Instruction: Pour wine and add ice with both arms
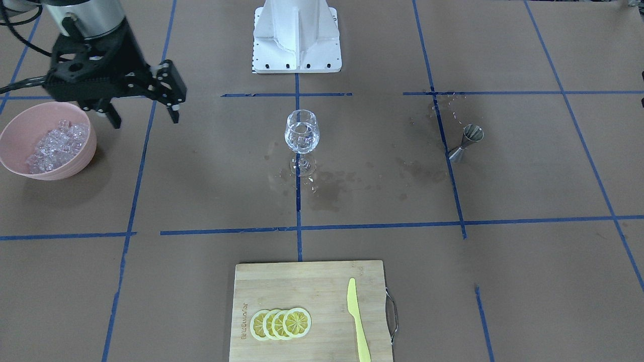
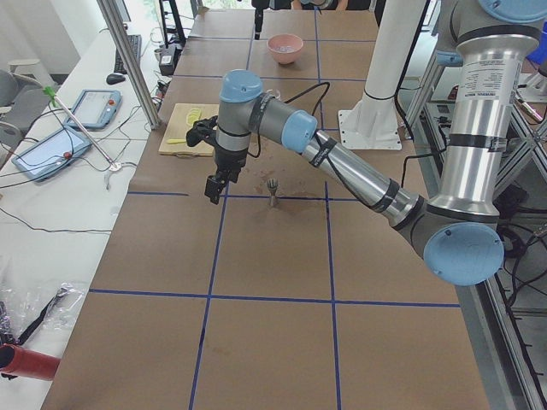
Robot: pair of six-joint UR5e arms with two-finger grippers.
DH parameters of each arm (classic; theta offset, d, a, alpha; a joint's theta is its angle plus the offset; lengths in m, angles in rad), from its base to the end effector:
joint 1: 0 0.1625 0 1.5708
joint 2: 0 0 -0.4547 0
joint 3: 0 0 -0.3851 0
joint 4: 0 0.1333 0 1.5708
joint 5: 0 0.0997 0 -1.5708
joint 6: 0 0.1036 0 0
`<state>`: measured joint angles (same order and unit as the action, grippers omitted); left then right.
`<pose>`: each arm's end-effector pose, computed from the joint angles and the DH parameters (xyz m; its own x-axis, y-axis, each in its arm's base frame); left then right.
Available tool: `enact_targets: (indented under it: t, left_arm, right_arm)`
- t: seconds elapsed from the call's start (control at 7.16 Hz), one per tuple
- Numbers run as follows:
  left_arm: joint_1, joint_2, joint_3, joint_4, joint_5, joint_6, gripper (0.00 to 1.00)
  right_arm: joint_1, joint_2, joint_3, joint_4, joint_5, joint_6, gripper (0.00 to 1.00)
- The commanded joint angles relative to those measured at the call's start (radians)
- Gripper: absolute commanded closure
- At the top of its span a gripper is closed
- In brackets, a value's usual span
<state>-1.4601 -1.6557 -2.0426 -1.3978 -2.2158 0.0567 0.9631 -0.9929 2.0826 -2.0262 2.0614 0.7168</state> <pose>-0.0166 -0.4938 0.4515 0.7623 0.3637 -0.5354 -0.1459 0.9024 0.4054 -0.2510 -0.5088 0.2165 0.7279 -0.1181 0.6754 -0.0243 0.9800 0.1974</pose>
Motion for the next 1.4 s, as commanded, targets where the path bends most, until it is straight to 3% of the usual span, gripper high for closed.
enact_targets:
  t: [0.0, 0.14, 0.42, 0.56, 0.7, 0.98, 1.26]
  left_arm:
    - [-0.067, -0.007, 0.118, -0.007, -0.012, -0.006, 0.00]
    - [-0.084, -0.010, 0.148, -0.006, -0.013, -0.005, 0.00]
    - [-0.109, 0.000, 0.171, 0.008, -0.015, 0.000, 0.00]
    - [-0.111, 0.014, 0.235, -0.009, -0.080, 0.006, 0.00]
    - [-0.114, 0.026, 0.255, -0.006, -0.091, 0.035, 0.00]
    - [-0.115, 0.079, 0.265, -0.024, -0.093, 0.052, 0.00]
    - [-0.115, 0.091, 0.278, -0.026, -0.093, 0.052, 0.00]
  right_arm:
    - [0.156, -0.129, -0.004, -0.022, 0.066, -0.288, 0.00]
    - [0.230, -0.201, -0.025, -0.022, 0.081, -0.463, 0.00]
    - [0.380, -0.269, -0.167, -0.014, 0.135, -0.792, 0.00]
    - [0.455, -0.309, -0.237, -0.009, 0.219, -0.851, 0.00]
    - [0.512, -0.326, -0.283, -0.008, 0.241, -0.941, 0.00]
    - [0.571, -0.368, -0.396, 0.041, 0.246, -1.028, 0.00]
    - [0.571, -0.413, -0.406, 0.141, 0.238, -0.996, 0.00]
